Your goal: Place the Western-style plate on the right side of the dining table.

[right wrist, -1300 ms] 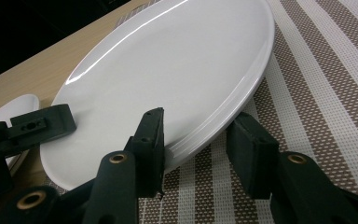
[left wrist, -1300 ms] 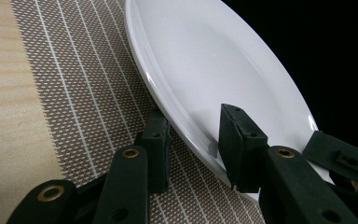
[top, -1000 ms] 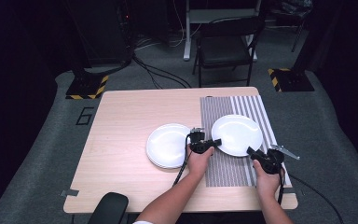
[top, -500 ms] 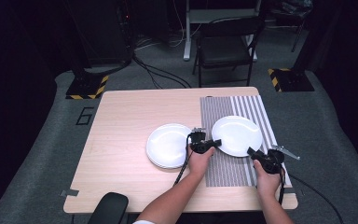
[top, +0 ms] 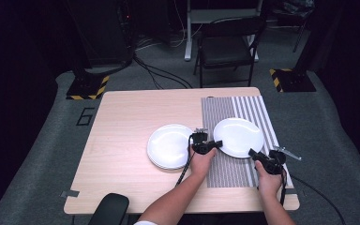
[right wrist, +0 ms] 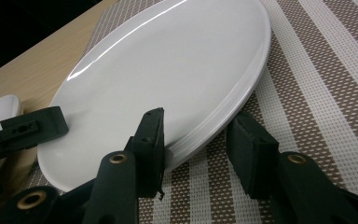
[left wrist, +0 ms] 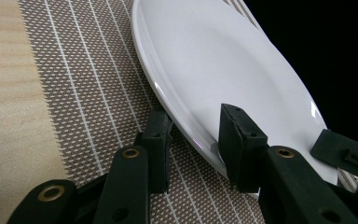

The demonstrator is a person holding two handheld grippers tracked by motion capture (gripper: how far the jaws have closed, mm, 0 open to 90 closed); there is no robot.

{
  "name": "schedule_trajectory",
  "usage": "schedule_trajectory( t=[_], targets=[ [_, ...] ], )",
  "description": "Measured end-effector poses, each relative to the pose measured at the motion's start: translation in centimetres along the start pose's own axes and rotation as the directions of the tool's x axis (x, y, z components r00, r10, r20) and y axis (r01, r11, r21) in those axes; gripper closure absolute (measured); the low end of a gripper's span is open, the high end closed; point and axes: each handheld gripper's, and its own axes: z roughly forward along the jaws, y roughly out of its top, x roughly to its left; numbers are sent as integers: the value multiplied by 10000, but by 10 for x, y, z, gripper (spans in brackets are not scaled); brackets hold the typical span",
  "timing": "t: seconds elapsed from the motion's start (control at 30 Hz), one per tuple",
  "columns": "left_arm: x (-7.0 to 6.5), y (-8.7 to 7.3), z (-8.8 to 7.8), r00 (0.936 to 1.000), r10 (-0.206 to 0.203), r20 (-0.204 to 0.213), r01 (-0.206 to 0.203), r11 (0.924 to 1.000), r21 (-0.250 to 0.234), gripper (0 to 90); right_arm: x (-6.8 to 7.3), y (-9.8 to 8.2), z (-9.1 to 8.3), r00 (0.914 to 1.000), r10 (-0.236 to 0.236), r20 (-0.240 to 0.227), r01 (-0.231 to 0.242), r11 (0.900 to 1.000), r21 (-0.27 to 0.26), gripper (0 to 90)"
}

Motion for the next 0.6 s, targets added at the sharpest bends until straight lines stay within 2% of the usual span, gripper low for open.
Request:
schedule_trajectory(
  t=[0.23, 0.33, 0.6],
  targets=[
    [0, 0, 0, 10000, 20, -11, -20, 10000, 12, 645, -1, 1, 0, 9999, 132, 13, -132, 9999, 68, 578],
    [0, 0, -1, 9995, 302, -120, -301, 9995, 72, 638, -1, 3, 0, 9998, 205, -4, -205, 9996, 190, 582],
    [-2, -1, 0, 9997, 213, -134, -212, 9998, 63, 636, -2, 3, -2, 9997, 233, 42, -234, 9994, 257, 581]
  ],
)
